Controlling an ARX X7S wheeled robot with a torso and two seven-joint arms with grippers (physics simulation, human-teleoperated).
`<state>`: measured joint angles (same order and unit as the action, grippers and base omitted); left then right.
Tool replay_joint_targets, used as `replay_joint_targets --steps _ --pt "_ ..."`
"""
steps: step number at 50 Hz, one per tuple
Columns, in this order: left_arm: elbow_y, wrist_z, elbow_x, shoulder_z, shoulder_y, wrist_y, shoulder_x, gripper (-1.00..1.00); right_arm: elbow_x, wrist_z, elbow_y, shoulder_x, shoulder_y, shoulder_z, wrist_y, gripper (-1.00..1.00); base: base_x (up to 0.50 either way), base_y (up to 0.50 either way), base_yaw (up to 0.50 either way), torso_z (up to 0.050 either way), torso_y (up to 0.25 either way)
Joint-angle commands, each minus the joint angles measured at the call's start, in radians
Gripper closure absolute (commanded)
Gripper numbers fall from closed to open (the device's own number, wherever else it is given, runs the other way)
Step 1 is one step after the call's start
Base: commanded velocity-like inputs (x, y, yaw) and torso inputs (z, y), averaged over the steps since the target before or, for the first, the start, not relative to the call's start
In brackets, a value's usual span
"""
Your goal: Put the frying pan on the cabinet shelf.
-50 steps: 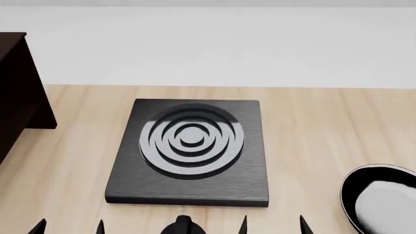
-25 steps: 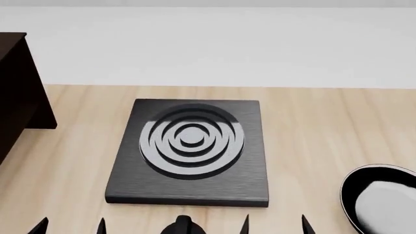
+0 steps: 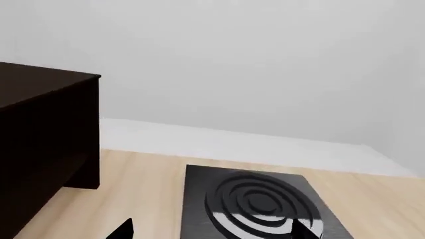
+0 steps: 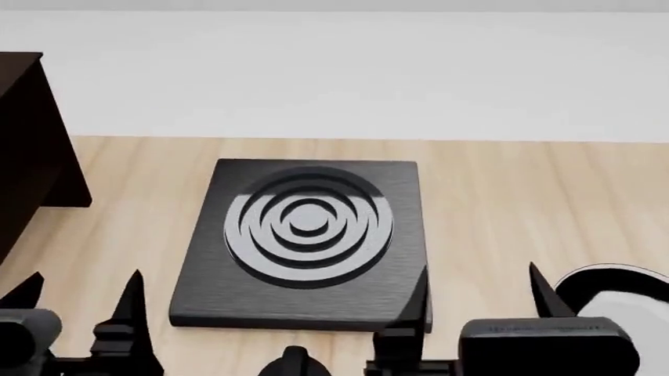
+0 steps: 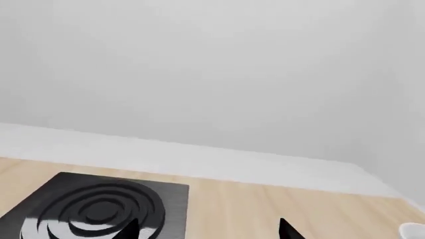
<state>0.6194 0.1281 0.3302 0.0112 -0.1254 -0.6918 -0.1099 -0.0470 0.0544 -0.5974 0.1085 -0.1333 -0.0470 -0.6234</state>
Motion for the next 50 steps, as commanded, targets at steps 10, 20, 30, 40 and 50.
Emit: replay_joint_targets --steps 10,20,30,40,50 --pt "0.227 0.080 0.165 0.086 -0.164 -0.504 -0.016 -1.00 -0.022 -0.086 -0.442 0.126 -0.305 0.089 -0.900 -1.00 0.00 0.00 -0.01 0.000 0.000" --pt "0.210 0.101 0.243 0.153 -0.253 -0.686 0.002 -1.00 -1.110 -1.037 -0.238 -0.053 -0.367 -0.023 -0.943 -1.00 0.00 0.00 -0.01 0.000 0.000" --pt "0.093 0.150 0.229 0.115 -0.380 -0.766 -0.009 -1.00 -1.317 -1.200 -0.150 -0.075 -0.391 0.078 -0.925 -1.00 0.00 0.00 -0.01 0.000 0.000" --pt "-0.080 0.121 0.153 -0.011 -0.386 -0.566 -0.044 -1.00 -1.130 -1.069 -0.170 -0.093 -0.316 0.218 -0.871 -1.00 0.00 0.00 -0.01 0.000 0.000" --pt "-0.079 0.109 0.192 0.021 -0.399 -0.584 -0.039 -1.00 -0.837 -0.851 -0.101 -0.093 -0.218 0.367 -0.790 -1.00 0.00 0.00 -0.01 0.000 0.000"
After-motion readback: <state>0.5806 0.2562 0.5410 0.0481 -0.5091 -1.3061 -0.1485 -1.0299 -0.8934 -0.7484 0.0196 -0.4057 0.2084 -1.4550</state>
